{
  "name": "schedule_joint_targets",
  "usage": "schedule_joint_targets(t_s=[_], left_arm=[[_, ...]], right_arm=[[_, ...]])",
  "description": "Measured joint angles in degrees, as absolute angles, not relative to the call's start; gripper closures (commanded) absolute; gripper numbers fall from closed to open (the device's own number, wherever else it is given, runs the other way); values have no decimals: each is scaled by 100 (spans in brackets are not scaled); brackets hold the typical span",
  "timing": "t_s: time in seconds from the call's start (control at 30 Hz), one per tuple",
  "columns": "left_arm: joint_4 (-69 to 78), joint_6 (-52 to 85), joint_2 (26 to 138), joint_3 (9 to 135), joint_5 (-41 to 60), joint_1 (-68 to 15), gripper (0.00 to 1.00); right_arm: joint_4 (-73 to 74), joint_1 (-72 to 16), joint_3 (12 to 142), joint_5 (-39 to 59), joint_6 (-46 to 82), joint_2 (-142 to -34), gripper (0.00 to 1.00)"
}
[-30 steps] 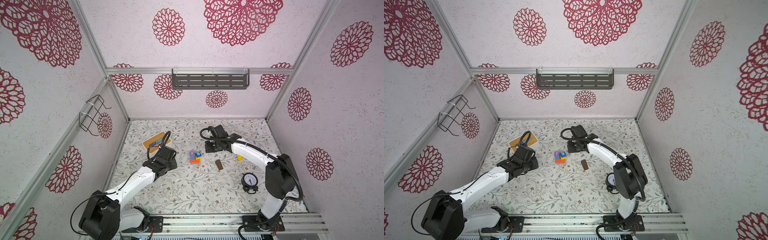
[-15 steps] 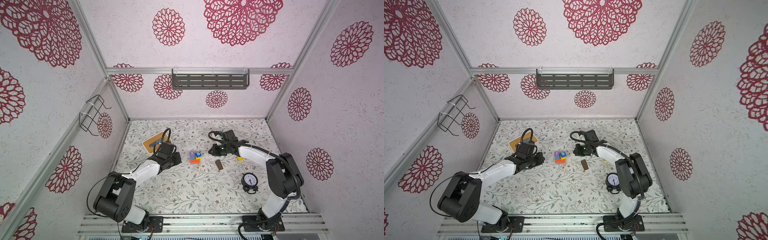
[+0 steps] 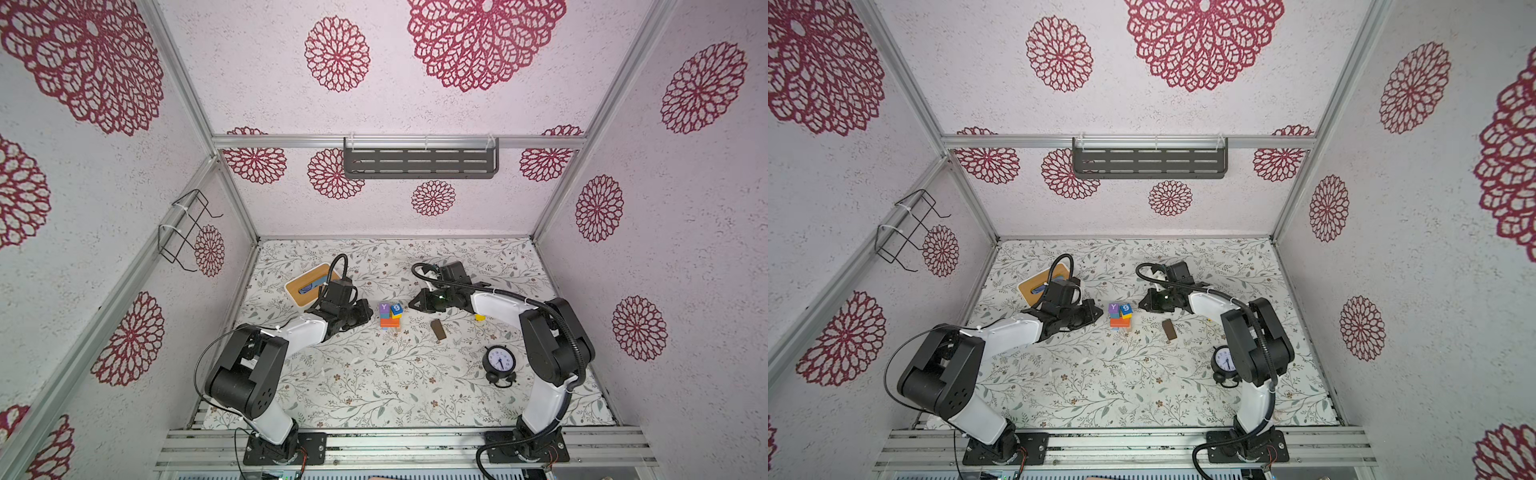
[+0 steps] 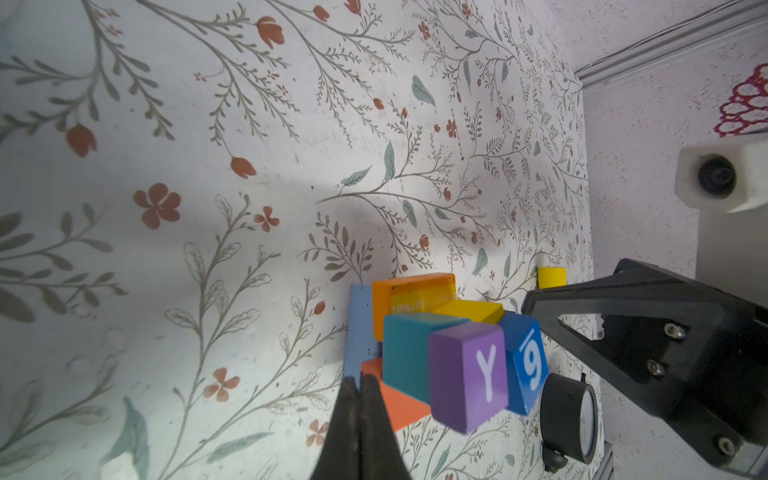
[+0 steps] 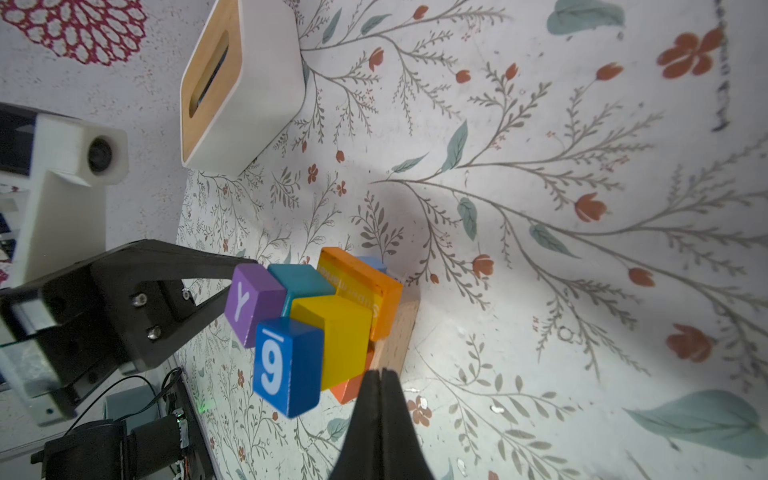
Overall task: Build the wood block tower
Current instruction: 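Move the right gripper toward the yellow cylinder while the left gripper hovers near the stack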
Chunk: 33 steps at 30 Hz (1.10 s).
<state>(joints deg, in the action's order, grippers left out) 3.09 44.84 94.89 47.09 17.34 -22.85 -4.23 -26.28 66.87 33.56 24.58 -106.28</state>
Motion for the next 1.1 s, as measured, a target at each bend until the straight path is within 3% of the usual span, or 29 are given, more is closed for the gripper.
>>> schedule_joint_targets(t_s=[1.1], left_arm=[[803, 4755, 9839, 4777, 2014, -2300, 100]], right_arm=[[-368, -2965, 6888, 3579, 2543, -11015, 100]])
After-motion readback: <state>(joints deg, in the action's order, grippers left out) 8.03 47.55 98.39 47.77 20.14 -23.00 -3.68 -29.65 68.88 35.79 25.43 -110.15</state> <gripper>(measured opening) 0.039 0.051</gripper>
